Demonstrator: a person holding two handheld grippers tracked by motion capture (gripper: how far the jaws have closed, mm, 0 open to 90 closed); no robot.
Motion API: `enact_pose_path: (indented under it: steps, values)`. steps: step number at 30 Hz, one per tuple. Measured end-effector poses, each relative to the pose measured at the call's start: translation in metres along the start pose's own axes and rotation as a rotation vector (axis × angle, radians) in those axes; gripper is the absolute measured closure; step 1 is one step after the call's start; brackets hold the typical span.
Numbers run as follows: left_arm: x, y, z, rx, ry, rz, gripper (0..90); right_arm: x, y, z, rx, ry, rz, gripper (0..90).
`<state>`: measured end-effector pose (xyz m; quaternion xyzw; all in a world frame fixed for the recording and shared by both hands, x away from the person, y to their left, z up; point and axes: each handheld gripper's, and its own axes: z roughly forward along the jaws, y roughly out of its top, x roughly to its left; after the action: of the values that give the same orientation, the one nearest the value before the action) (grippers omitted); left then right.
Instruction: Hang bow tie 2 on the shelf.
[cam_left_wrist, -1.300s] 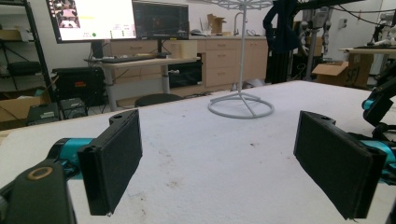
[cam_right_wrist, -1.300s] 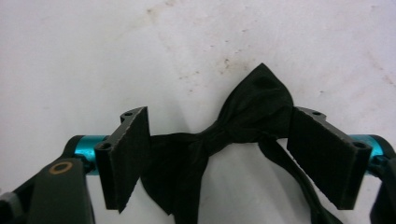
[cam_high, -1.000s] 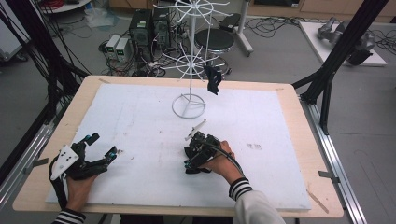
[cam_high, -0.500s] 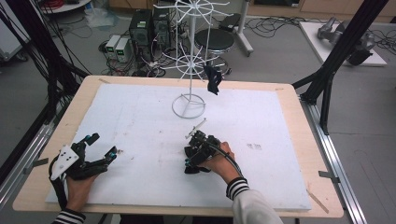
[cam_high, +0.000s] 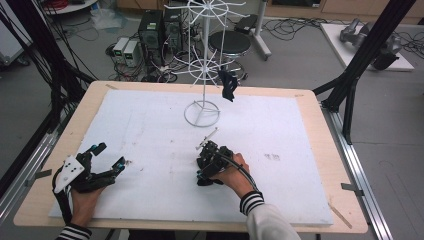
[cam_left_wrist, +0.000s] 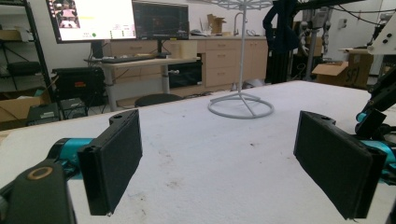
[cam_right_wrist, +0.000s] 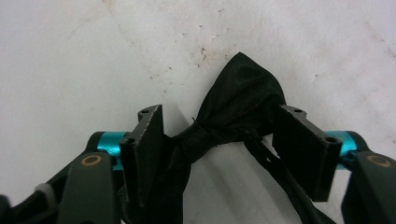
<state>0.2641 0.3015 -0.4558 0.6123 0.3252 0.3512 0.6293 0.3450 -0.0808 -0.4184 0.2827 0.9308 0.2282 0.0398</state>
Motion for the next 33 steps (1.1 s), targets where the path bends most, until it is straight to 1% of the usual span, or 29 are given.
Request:
enact_pose_path:
  steps: [3,6,8,11,12,17,20,23,26,29,33]
  values:
    - [0.0000,0.0000,0.0000,0.000,0.000,0.000,15.8,-0.0016,0.0008,-0.0015,-0.023,0.010,0.020,34.1]
    - [-0.0001,-0.0001,0.0001,-0.001,0.001,-0.004,15.8,-0.0020,0.0020,-0.0029,-0.028,0.010,0.028,31.8]
    - [0.0001,0.0000,0.0000,0.000,0.000,-0.001,15.8,-0.0009,0.0026,-0.0029,-0.029,0.007,0.026,30.5]
    - [0.0000,0.0000,0.0000,0.000,0.000,0.000,15.8,0.0010,0.0037,-0.0007,-0.017,0.001,0.014,30.8]
    - [0.0000,0.0000,0.0000,0.000,0.000,0.000,15.8,0.0015,0.0039,0.0003,-0.007,0.000,0.002,31.4]
    - [0.0000,0.0000,0.0000,0.000,0.000,0.000,15.8,0.0028,0.0043,0.0008,0.005,-0.004,-0.011,36.5]
    - [-0.0001,-0.0001,0.0000,-0.002,0.000,-0.002,15.8,0.0029,0.0035,0.0008,0.018,-0.001,-0.005,39.4]
    - [0.0000,0.0000,0.0000,0.000,0.000,0.000,15.8,0.0032,0.0031,0.0009,0.026,0.006,0.012,42.7]
    - [-0.0002,-0.0001,0.0001,-0.002,0.000,-0.003,15.8,0.0033,0.0034,0.0004,0.022,0.007,0.019,41.0]
    - [-0.0001,-0.0001,0.0001,-0.002,0.001,-0.002,15.8,0.0014,0.0036,-0.0024,-0.010,0.004,0.031,37.4]
    - [-0.0001,-0.0001,0.0001,-0.001,0.001,-0.004,15.8,0.0016,0.0041,-0.0036,-0.012,-0.003,0.038,34.7]
